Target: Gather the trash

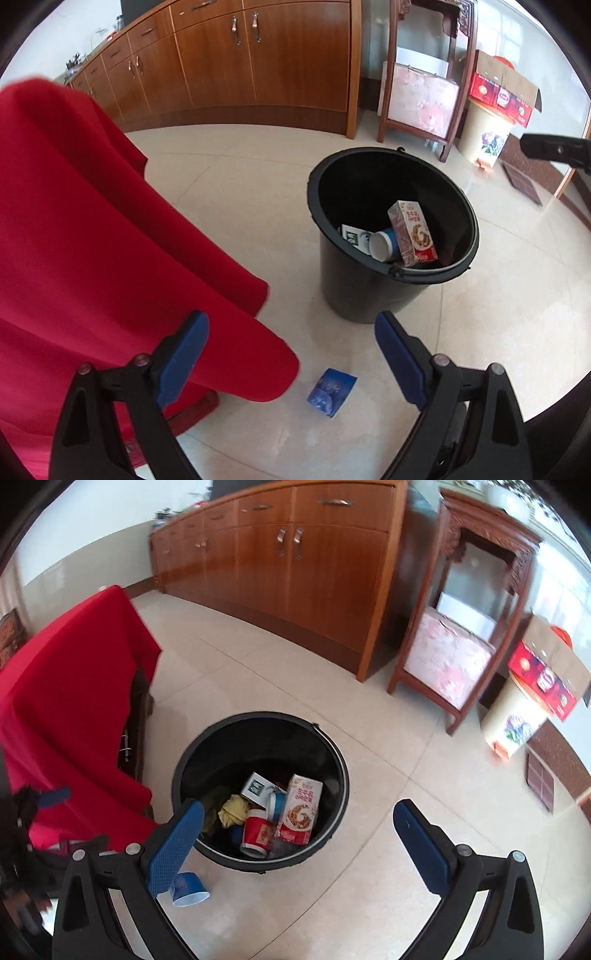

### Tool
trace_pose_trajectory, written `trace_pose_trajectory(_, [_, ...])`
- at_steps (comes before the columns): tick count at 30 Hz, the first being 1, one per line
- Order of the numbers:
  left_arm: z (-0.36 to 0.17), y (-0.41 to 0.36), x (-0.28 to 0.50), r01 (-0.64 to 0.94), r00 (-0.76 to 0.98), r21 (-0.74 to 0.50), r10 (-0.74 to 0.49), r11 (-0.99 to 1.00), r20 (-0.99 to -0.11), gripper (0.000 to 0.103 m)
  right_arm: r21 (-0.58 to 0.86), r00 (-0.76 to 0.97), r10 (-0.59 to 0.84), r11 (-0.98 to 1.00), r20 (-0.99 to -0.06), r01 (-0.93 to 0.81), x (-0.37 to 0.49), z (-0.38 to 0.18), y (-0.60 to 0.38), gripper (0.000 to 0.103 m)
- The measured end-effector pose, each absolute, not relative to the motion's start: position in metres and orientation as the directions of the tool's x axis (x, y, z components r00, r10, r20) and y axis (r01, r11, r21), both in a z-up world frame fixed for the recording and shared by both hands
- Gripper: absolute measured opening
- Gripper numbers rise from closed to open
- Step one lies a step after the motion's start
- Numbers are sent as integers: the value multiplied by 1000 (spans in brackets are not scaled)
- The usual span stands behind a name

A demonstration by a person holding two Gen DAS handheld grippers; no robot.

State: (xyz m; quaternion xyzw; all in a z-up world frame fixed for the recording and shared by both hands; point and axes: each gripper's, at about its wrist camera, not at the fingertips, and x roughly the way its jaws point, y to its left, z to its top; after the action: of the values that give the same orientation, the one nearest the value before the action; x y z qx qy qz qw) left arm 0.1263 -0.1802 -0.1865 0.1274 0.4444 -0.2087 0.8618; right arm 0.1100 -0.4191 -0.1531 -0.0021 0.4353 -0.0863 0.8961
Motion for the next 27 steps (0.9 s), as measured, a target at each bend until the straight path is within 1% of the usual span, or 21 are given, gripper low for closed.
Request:
trace_pose_trajectory(5, [-203, -180, 127, 464, 514, -5, -274, 886, -813, 92, -86, 557, -177, 979, -811, 186, 106, -163, -422, 103])
trace_pose_trajectory(9, [-221, -177, 120, 496, 481, -33, -306, 868, -822, 92, -107, 510, -222, 964, -831, 244, 94, -175, -426, 103])
trace_pose_trajectory(13, [-264, -181, 116, 536, 402, -53, -310, 842, -861, 92, -163, 461, -291, 941, -839, 297, 82, -194, -437, 103])
trace_pose_trajectory(17, [-312, -189, 112, 573, 330, -44, -280, 818, -901, 92, -114, 424, -293, 910, -857, 398, 69, -210, -461, 103])
trace_pose_trajectory(19, [-335, -194, 115, 576, 302, -48, -267, 816, -915, 92, -127, 412, -298, 911, -861, 393, 70, -218, -463, 103])
trace_pose_trajectory(22, [-366, -203, 126, 558, 253, -67, -246, 827, -936, 89, -146, 393, -293, 921, -871, 362, 81, -230, -463, 103])
trace_pose_trajectory(26, [-401, -220, 135, 552, 191, -94, -236, 829, -953, 82, -124, 370, -278, 913, -886, 389, 96, -239, -475, 103])
trace_pose_trajectory(27, [-404, -221, 136, 547, 187, -118, -259, 828, -948, 82, -121, 369, -277, 911, -887, 395, 99, -239, -477, 103])
